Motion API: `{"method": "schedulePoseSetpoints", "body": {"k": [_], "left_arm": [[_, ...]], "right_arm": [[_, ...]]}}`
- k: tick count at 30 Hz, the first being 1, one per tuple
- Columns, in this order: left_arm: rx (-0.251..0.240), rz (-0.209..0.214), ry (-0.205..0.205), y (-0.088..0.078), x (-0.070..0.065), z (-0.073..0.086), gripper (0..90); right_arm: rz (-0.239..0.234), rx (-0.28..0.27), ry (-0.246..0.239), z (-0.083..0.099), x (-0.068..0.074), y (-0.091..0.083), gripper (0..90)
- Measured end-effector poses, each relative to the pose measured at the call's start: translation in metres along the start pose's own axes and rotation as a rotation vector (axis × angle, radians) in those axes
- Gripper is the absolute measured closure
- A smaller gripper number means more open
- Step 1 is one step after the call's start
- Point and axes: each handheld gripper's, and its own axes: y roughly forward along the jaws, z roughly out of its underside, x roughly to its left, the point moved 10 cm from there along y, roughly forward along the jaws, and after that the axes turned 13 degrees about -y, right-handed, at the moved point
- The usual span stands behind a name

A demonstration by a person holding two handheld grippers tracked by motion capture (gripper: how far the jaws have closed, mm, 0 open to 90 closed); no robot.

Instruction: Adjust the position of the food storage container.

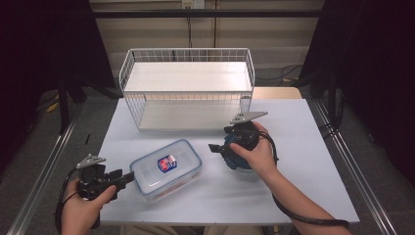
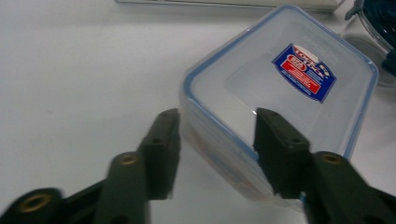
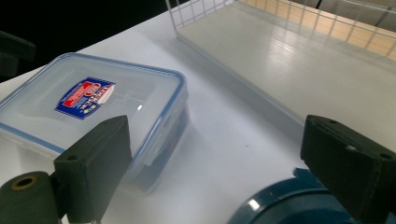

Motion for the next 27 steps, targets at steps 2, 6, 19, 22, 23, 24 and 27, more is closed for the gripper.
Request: {"method": "schedulePoseSetpoints", "body": {"k": [2,6,19,22,23,24,27], "left_arm": [[0.003,-0.009,-0.025,-0.002,0.006,0.002,60.7],[0.014,-0.006,-0.038,-0.004,0.006,0.004,76.3],[0.158,0.219,-0.024,0.003,-0.038,0.017,90.0],[0.195,0.321,-0.012,0.006,-0.061,0.024,90.0],[0.216,0.327,0.013,0.009,-0.066,0.028,90.0],[0.242,0.322,0.044,0.014,-0.074,0.033,90.0],[0.265,0.347,0.066,0.020,-0.085,0.038,90.0]], "right_arm": [[-0.002,0.003,-0.002,0.000,0.002,0.002,8.4],[-0.007,0.002,0.000,-0.001,0.003,0.003,8.4],[0.006,-0.001,0.003,0.001,0.001,-0.002,8.4],[0.005,-0.002,0.000,0.001,0.002,-0.002,8.4],[0.002,-0.004,0.001,0.001,0.003,-0.002,8.4],[0.005,-0.003,-0.001,0.001,0.003,-0.002,8.4],[0.002,-0.001,-0.003,0.002,0.004,-0.003,8.4]]}}
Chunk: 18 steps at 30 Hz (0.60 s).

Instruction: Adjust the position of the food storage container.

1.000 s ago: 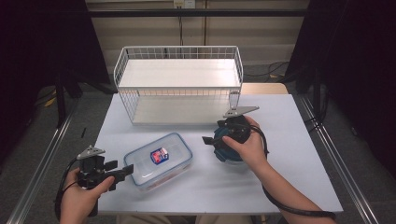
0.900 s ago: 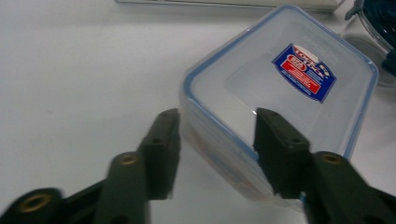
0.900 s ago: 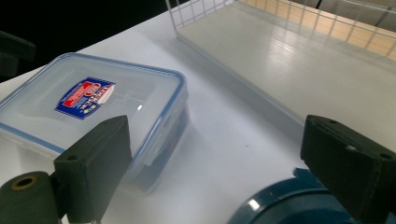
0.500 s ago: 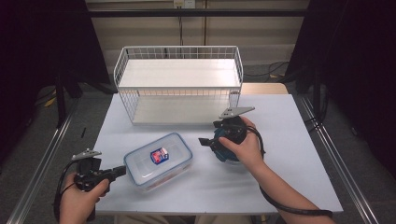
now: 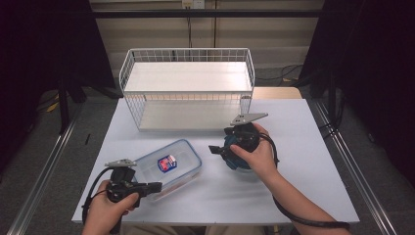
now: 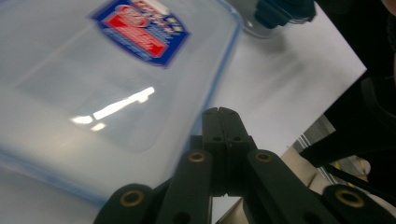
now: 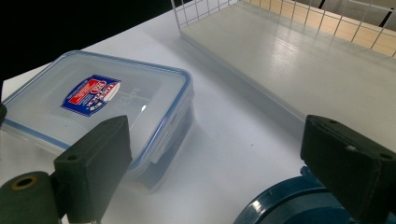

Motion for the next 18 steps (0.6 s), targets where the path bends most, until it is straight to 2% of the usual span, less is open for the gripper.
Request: {"method": "schedulePoseSetpoints", "body": {"k": [2,4,5,6,7,14,15,16,18], "left_arm": [[0.042,0.008,0.017,0.010,-0.005,0.005,90.0],[0.054,0.011,0.021,0.013,-0.005,0.007,90.0],[0.071,-0.003,0.030,0.019,-0.002,0.010,90.0],[0.071,-0.003,0.030,0.019,-0.002,0.010,90.0],[0.072,-0.025,0.033,0.021,0.001,0.010,90.0],[0.078,-0.058,0.043,0.020,0.004,0.011,90.0],[0.071,-0.083,0.049,0.018,0.007,0.010,90.0],[0.071,-0.083,0.049,0.018,0.007,0.010,90.0],[0.051,-0.111,0.048,0.013,0.014,0.007,90.0]], "right_arm": [[-0.003,0.000,-0.003,0.001,0.000,-0.001,8.4],[-0.005,-0.003,0.000,0.001,0.000,-0.001,8.4],[-0.003,-0.003,0.003,0.001,0.000,-0.002,8.4],[-0.001,-0.002,0.002,0.001,0.000,-0.002,8.4],[-0.001,-0.002,0.004,0.001,0.000,-0.002,8.4],[-0.001,0.000,0.007,0.002,0.001,-0.001,8.4],[-0.005,0.005,0.002,0.003,0.001,0.000,8.4],[-0.007,0.007,0.004,0.004,0.002,0.000,8.4],[-0.012,0.010,-0.001,0.005,0.003,0.002,8.4]]}}
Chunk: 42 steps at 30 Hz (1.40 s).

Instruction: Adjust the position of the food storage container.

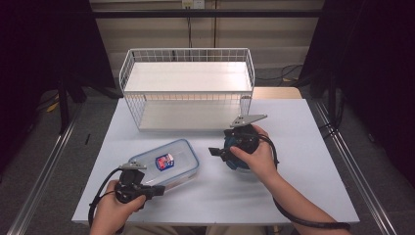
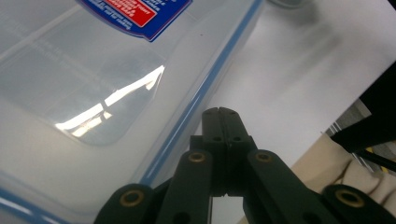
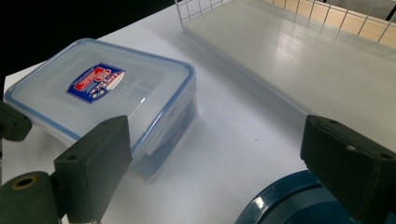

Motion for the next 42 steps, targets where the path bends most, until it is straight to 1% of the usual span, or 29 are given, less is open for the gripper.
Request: {"method": "schedulePoseSetpoints", "body": {"k": [2,5,6,8,9,10,14,15,16,17,20,22,23,24,26,27,28,30,31,32,33,34,35,37,38,39,40,41,42], "left_arm": [[-0.017,-0.024,-0.021,-0.005,0.010,-0.001,90.0],[-0.043,-0.029,-0.051,-0.011,0.020,-0.003,90.0],[-0.055,-0.041,-0.055,-0.013,0.024,-0.004,90.0],[-0.056,-0.049,-0.055,-0.014,0.026,-0.004,90.0],[-0.070,-0.056,-0.068,-0.016,0.028,-0.006,90.0],[-0.083,-0.075,-0.070,-0.018,0.033,-0.007,90.0],[-0.106,-0.083,-0.080,-0.021,0.040,-0.010,90.0],[-0.127,-0.092,-0.099,-0.022,0.043,-0.012,90.0],[-0.127,-0.092,-0.099,-0.022,0.043,-0.012,90.0],[-0.135,-0.098,-0.103,-0.024,0.047,-0.013,90.0],[-0.144,-0.113,-0.101,-0.025,0.050,-0.014,90.0],[-0.140,-0.106,-0.103,-0.026,0.050,-0.014,90.0],[-0.153,-0.105,-0.109,-0.027,0.049,-0.016,86.7],[-0.165,-0.090,-0.121,-0.028,0.047,-0.018,84.9],[-0.171,-0.093,-0.117,-0.030,0.047,-0.019,81.1],[-0.195,-0.091,-0.132,-0.033,0.047,-0.022,79.0],[-0.199,-0.079,-0.132,-0.035,0.047,-0.023,76.3],[-0.205,-0.081,-0.132,-0.037,0.047,-0.024,70.7],[-0.215,-0.082,-0.128,-0.038,0.048,-0.025,70.7],[-0.228,-0.081,-0.130,-0.040,0.048,-0.028,63.8],[-0.241,-0.066,-0.148,-0.042,0.047,-0.032,54.7],[-0.241,-0.066,-0.148,-0.042,0.047,-0.032,50.1],[-0.240,-0.067,-0.154,-0.044,0.046,-0.035,41.3],[-0.230,-0.070,-0.163,-0.044,0.047,-0.037,32.5],[-0.212,-0.041,-0.182,-0.044,0.046,-0.038,29.2],[-0.203,-0.038,-0.181,-0.044,0.047,-0.038,28.2],[-0.203,-0.038,-0.181,-0.044,0.047,-0.038,28.0],[-0.195,-0.022,-0.176,-0.044,0.045,-0.039,27.2],[-0.195,-0.022,-0.176,-0.044,0.045,-0.039,26.4]], "right_arm": [[0.000,-0.002,0.006,0.000,0.001,0.001,8.4],[-0.006,-0.008,0.005,-0.001,0.002,0.001,8.4],[-0.009,-0.010,0.009,-0.001,0.003,0.001,8.3],[-0.009,-0.012,0.010,-0.001,0.003,0.002,8.4],[-0.009,-0.016,0.014,-0.002,0.003,0.002,8.3],[-0.018,-0.022,0.023,-0.002,0.005,0.004,8.1],[-0.038,-0.035,0.048,-0.002,0.009,0.007,7.8],[-0.046,-0.034,0.057,-0.001,0.011,0.008,7.4],[-0.046,-0.034,0.057,-0.001,0.011,0.008,7.4],[-0.056,-0.044,0.073,-0.002,0.014,0.010,7.1],[-0.063,-0.052,0.073,-0.003,0.016,0.011,6.7],[-0.073,-0.066,0.080,-0.005,0.019,0.013,6.3],[-0.088,-0.083,0.105,-0.008,0.024,0.014,6.2],[-0.091,-0.087,0.105,-0.008,0.025,0.014,6.2],[-0.097,-0.095,0.114,-0.010,0.028,0.015,6.2],[-0.117,-0.110,0.116,-0.013,0.034,0.017,6.1],[-0.124,-0.108,0.115,-0.013,0.037,0.018,5.9],[-0.134,-0.114,0.119,-0.013,0.039,0.020,5.9],[-0.145,-0.116,0.131,-0.013,0.042,0.021,5.9],[-0.149,-0.117,0.151,-0.013,0.045,0.023,6.8],[-0.155,-0.121,0.194,-0.011,0.048,0.024,16.2],[-0.150,-0.132,0.215,-0.012,0.049,0.024,17.7],[-0.143,-0.137,0.227,-0.012,0.049,0.025,17.4],[-0.127,-0.136,0.244,-0.011,0.049,0.027,18.9],[-0.132,-0.143,0.260,-0.012,0.050,0.027,23.3],[-0.148,-0.147,0.274,-0.012,0.052,0.028,25.7],[-0.148,-0.147,0.274,-0.012,0.052,0.028,25.7],[-0.151,-0.151,0.298,-0.014,0.054,0.028,25.7],[-0.151,-0.151,0.298,-0.014,0.054,0.028,25.7]]}}
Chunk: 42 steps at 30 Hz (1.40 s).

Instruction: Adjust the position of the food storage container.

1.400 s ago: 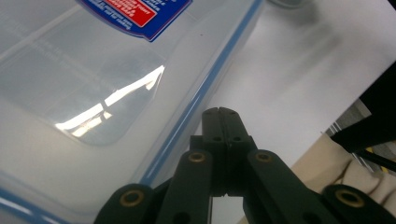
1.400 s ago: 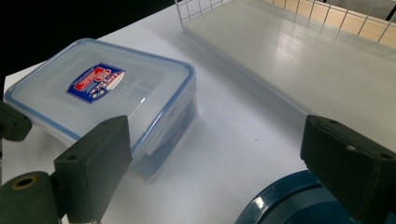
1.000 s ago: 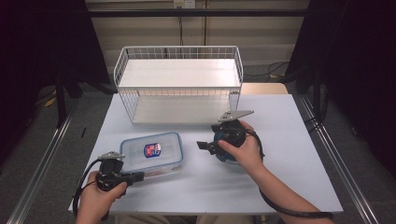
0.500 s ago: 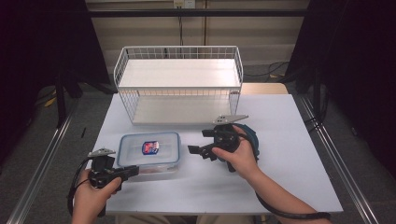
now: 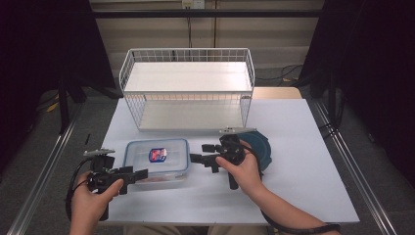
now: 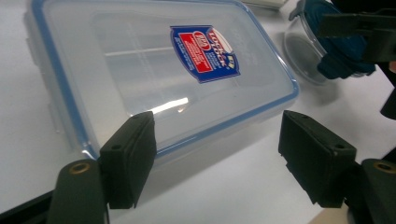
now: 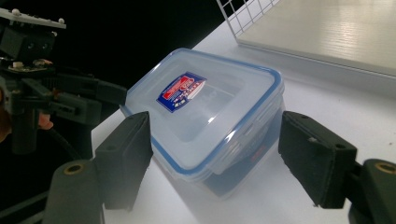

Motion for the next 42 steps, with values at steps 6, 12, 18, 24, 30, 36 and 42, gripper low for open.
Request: {"method": "schedulePoseSetpoints", "body": {"k": [6,12,18,24,30,36,42], "left_arm": [[0.004,0.083,-0.013,-0.001,-0.014,-0.005,20.4],[-0.010,0.094,0.013,-0.004,-0.019,-0.013,18.8],[-0.029,0.072,0.029,-0.006,-0.014,-0.023,15.1],[-0.052,0.058,0.001,-0.007,-0.005,-0.032,12.3],[-0.076,0.015,0.000,-0.007,0.007,-0.043,10.9],[-0.083,-0.003,-0.017,-0.003,0.017,-0.053,10.2],[-0.093,-0.024,-0.036,0.000,0.029,-0.059,9.0]], "right_arm": [[0.031,-0.017,0.013,-0.001,-0.002,0.002,21.9],[0.039,-0.008,0.010,0.002,0.000,0.002,19.6],[0.038,-0.004,0.030,0.005,0.006,0.003,18.1],[0.051,0.003,0.041,0.011,0.005,0.001,18.0],[0.073,-0.013,0.060,0.014,0.003,0.000,18.0],[0.086,-0.027,0.090,0.015,0.000,-0.001,19.9],[0.088,-0.036,0.121,0.015,0.001,0.003,24.4]]}}
